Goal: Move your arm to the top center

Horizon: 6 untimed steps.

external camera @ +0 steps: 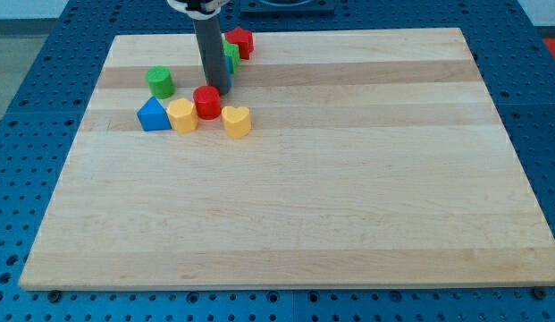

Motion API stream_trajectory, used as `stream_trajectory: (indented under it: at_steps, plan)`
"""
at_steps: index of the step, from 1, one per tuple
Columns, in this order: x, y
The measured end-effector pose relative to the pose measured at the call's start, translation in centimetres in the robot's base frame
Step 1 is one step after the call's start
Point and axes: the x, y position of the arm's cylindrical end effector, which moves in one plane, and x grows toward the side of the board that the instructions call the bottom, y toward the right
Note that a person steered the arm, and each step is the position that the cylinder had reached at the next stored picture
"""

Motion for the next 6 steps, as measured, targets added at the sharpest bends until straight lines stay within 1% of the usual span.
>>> stream_trajectory:
  at_steps: [1,2,3,6]
  plan:
    - [-1.2,8.6]
    - [-7.6,12.3]
    - [-13.0,8.8]
    - [-13.5,1.6]
